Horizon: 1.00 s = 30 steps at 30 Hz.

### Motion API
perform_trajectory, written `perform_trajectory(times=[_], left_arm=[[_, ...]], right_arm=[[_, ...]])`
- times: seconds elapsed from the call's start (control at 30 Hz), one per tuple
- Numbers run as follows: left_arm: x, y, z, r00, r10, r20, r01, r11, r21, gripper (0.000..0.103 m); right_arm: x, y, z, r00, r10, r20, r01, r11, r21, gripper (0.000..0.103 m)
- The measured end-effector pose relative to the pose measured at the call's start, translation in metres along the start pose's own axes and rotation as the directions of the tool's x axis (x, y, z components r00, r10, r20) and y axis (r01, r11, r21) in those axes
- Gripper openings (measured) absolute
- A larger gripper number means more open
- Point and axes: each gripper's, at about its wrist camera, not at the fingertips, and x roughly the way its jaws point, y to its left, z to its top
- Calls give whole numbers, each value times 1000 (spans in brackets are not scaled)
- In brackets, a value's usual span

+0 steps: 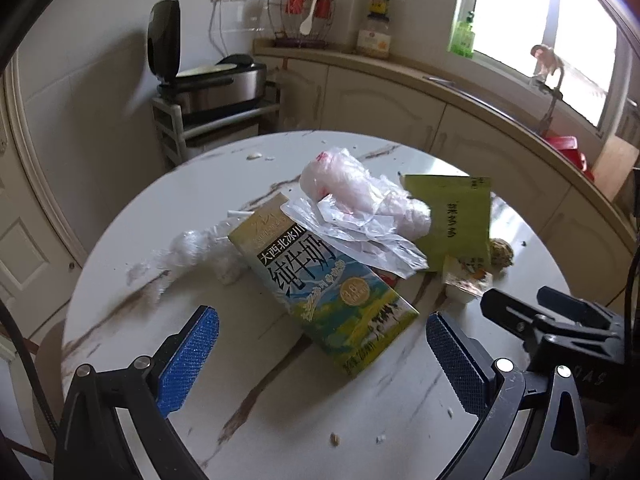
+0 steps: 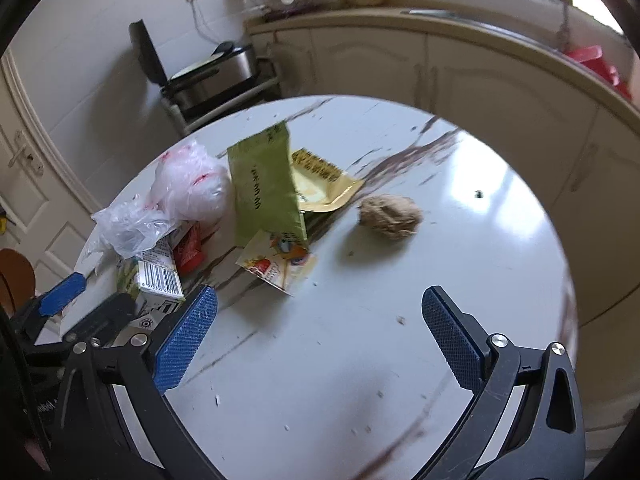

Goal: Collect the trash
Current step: 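Grasp the milk carton with the left tool while the right tool grasps the small snack packet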

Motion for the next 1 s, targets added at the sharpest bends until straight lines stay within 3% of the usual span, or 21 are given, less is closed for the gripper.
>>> perform_trajectory(times=[0.27, 0.33, 0.37, 0.43, 0.5, 0.57, 0.6, 0.87, 1.0], left_arm=[[36, 7, 21, 1000, -9, -21, 8, 1000, -25, 100], [43, 11, 23, 999, -41, -35, 40, 999, -37, 89], [46, 13, 23, 998, -51, -49, 49, 998, -47, 77], [52, 19, 23, 996, -70, -63, 65, 996, -66, 74], [53, 25, 26, 995, -85, -58, 81, 994, -71, 71], [54, 31, 26, 994, -94, -54, 90, 993, -79, 68], [55, 35, 27, 994, -97, -53, 92, 992, -83, 66], [57, 47, 30, 996, -80, -46, 75, 992, -97, 63], [54, 47, 26, 995, -95, -43, 91, 992, -87, 53]], right_arm=[[25, -1, 8, 1000, -6, -25, 6, 1000, 1, 97], [30, 3, 9, 999, 2, -33, -2, 1000, -5, 92], [33, 5, 10, 999, 5, -39, -5, 1000, -13, 88], [36, 12, 9, 999, 2, -38, -3, 999, -34, 83], [36, 18, 9, 1000, 1, -29, -2, 998, -56, 68], [35, 20, 8, 1000, -5, -23, 3, 998, -65, 36], [35, 20, 8, 1000, -4, -22, 3, 998, -64, 32], [26, 15, 1, 1000, 15, -22, -17, 998, -58, 30], [22, 14, -4, 999, 29, -25, -31, 998, -54, 30]])
